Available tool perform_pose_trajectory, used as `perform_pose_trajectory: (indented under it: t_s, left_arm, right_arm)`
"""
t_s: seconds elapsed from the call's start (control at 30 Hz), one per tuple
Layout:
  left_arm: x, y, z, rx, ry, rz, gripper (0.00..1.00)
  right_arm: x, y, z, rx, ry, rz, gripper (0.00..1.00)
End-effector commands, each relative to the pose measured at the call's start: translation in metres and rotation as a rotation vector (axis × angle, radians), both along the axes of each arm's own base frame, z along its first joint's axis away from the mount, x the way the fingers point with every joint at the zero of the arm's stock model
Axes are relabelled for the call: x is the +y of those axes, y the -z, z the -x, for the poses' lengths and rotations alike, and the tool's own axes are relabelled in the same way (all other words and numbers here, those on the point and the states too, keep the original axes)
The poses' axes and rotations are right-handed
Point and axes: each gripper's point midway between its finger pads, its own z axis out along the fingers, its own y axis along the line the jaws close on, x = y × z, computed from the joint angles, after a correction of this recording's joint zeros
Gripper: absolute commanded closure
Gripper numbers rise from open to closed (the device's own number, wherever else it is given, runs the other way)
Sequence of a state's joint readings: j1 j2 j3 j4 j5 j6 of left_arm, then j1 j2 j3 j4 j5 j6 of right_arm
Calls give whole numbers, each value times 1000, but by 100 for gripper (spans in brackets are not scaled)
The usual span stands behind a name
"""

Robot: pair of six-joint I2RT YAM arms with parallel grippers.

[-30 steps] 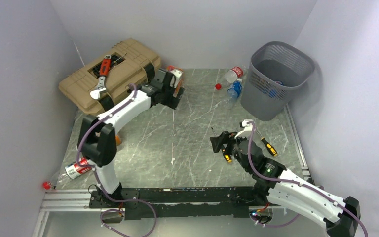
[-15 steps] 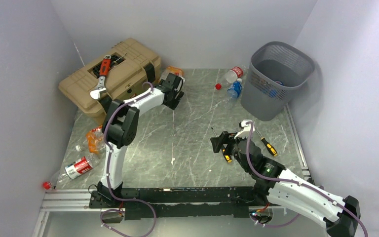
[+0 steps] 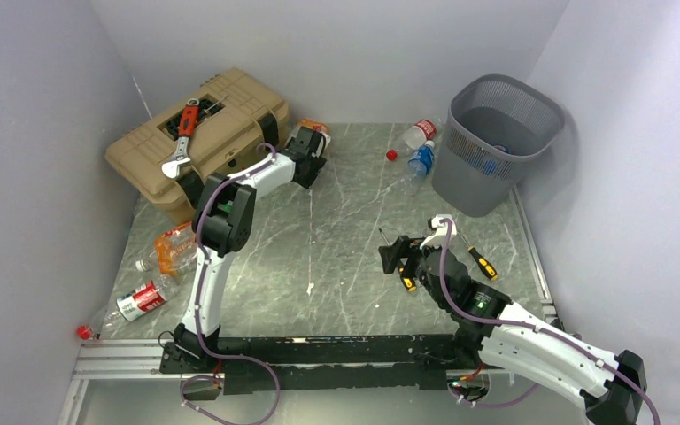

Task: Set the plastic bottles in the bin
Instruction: Pick up the plastic bottle from the corner of the board.

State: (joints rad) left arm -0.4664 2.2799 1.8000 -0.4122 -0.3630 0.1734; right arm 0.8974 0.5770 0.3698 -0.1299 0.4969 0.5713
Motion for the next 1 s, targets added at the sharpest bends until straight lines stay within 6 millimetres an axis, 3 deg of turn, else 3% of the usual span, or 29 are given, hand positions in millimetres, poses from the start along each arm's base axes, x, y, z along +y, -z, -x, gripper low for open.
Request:
perform_pose_trajectory:
  t_s: [0.0, 0.47, 0.6, 0.73, 0.87, 0.97]
  left_arm:
    - [-4, -3, -19, -44, 34, -6, 28]
    - [-3, 4, -18, -49, 40, 1, 54]
    - [-6, -9, -12, -86, 40, 42, 69]
    - [-23, -50, 0, -163, 77, 79, 98]
    - [-54, -104, 29, -276, 183, 49, 100]
    - [-73, -156, 59, -354, 258, 71, 100]
  right_arm:
    - [-1, -16, -5, -49, 18, -15, 16]
    - [-3, -15, -5, -48, 26, -14, 16]
    - [-3, -19, -3, -51, 18, -18, 16]
    - [-8, -32, -2, -64, 21, -6, 16]
    - [-15, -54, 0, -102, 16, 16, 16]
    - [-18, -78, 2, -123, 3, 36, 13]
